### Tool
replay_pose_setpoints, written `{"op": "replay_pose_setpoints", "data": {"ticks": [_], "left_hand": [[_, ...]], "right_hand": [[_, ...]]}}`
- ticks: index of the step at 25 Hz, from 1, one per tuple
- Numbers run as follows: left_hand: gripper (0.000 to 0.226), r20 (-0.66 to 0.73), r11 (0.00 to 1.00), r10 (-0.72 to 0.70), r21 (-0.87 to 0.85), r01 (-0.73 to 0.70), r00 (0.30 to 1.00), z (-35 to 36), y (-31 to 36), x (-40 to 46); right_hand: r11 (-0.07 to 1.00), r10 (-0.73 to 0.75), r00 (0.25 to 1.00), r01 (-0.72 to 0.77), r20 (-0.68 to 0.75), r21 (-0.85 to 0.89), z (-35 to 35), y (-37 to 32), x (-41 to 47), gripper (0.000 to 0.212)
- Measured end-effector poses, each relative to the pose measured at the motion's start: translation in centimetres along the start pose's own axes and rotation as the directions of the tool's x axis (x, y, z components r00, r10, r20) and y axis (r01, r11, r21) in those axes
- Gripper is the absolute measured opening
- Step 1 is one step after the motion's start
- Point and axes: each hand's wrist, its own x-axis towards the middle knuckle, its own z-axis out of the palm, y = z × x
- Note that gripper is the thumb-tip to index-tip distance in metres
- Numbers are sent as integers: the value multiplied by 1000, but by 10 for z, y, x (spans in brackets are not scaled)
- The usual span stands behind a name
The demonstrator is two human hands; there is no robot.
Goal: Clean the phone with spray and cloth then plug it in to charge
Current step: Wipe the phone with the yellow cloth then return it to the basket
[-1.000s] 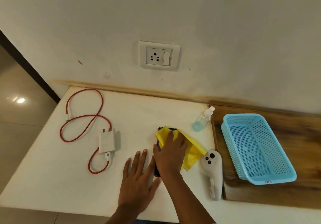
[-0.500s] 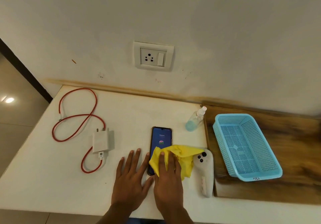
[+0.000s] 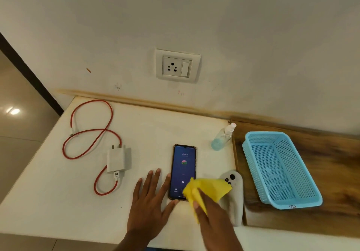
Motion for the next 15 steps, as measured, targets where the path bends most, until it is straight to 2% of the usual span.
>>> {"op": "replay_pose_setpoints", "data": {"ticks": [2,3,4,6,8,10,15], "left_hand": [[70,0,1000,-2,19,2,1000,2,-1,0],[70,2,1000,-4,27,4,1000,2,-2,1],[71,5,1000,-8,29,8,1000,3,-2,1],[72,6,1000,-16,24,15,1000,3,-2,2],[71,9,1000,-17,17,17,1000,3,-1,3],[69,6,1000,-16,20,16,1000,4,-2,3],[67,-8,1000,-11,23,12,1000,6,-3,3]], "right_hand": [[987,3,995,13,-97,162,-14,-12,40,46],[990,4,990,15,-140,140,-16,-20,66,36],[997,-18,988,29,-154,71,-11,-24,90,30],[988,-99,989,84,-111,-131,10,-26,130,35],[936,-57,997,33,-59,-350,37,-17,153,42],[903,4,1000,-8,-10,-429,59,-9,156,44],[828,-44,999,32,-8,-560,78,12,143,58]]}}
